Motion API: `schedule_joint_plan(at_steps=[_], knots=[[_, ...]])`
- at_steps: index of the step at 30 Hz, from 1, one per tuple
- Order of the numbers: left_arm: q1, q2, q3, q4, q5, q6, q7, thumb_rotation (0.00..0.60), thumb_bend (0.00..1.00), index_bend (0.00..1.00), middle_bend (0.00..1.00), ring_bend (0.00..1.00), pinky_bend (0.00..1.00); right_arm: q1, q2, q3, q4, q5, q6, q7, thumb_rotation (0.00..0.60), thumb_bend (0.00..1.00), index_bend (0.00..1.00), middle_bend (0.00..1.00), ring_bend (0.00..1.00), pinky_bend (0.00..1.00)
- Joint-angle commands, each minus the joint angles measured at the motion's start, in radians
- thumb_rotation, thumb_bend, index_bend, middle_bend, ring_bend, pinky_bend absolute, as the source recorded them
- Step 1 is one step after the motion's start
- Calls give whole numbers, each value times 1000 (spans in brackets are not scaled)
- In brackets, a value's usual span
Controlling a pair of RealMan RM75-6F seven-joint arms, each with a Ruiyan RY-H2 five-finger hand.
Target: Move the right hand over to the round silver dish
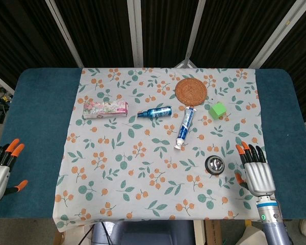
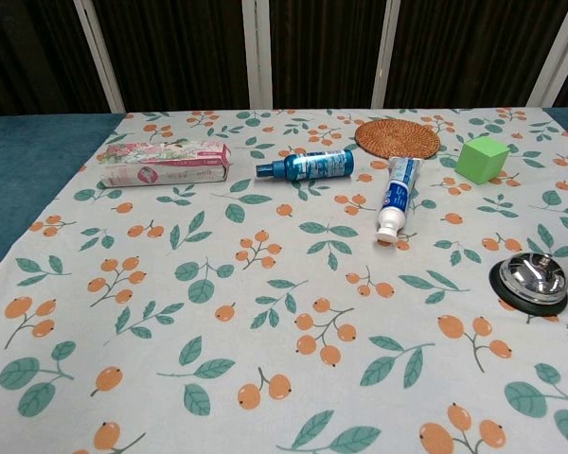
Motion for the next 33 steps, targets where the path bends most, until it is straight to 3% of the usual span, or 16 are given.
schedule_joint_plan(at_steps=[1, 14, 22, 33], knots=[[1, 0, -1, -1, -2, 0, 0, 600, 33, 0, 0, 0, 0, 0, 0, -1, -1, -1, -2, 2, 600, 390, 0, 0, 0, 0], [-1, -2, -4, 6, -6, 0, -3, 600, 33, 0, 0, 0, 0, 44, -31, -34, -2, -56, -86, -6, 600, 394, 0, 0, 0, 0], [-2, 2, -6, 0, -14, -6, -8, 600, 34, 0, 0, 0, 0, 75, -59, -49, 13, -55, -154, -22, 600, 642, 0, 0, 0, 0], [10, 6, -3, 4, -19, 6, -10, 600, 34, 0, 0, 0, 0, 89, -75, -44, 38, 3, -194, -59, 600, 656, 0, 0, 0, 0]])
